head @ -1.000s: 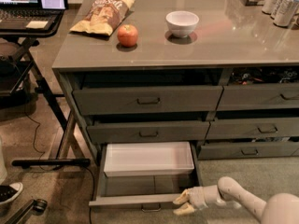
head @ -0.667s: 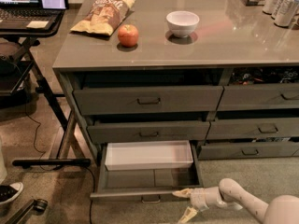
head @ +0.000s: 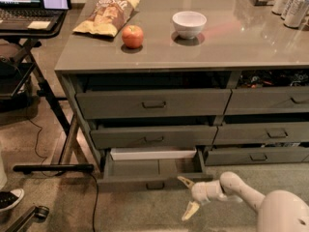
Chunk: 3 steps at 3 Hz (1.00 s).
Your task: Close bottom drawer
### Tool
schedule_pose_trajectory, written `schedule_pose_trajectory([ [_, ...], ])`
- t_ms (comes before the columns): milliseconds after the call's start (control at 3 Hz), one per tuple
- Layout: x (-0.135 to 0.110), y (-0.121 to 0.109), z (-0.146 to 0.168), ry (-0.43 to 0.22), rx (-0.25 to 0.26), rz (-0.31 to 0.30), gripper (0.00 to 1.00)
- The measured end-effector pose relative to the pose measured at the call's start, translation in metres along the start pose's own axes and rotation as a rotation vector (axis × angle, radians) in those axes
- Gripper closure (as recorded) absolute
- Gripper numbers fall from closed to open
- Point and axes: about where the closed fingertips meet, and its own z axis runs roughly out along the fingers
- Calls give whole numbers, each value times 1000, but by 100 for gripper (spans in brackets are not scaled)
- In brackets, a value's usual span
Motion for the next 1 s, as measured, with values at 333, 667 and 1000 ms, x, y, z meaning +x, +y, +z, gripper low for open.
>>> schedule_pose_trajectory([
  [333, -1, -35, 3, 12, 7, -7, 0],
  [667, -1, -40, 2, 15, 12, -11, 18],
  [1000, -1, -40, 2, 14, 12, -11, 42],
])
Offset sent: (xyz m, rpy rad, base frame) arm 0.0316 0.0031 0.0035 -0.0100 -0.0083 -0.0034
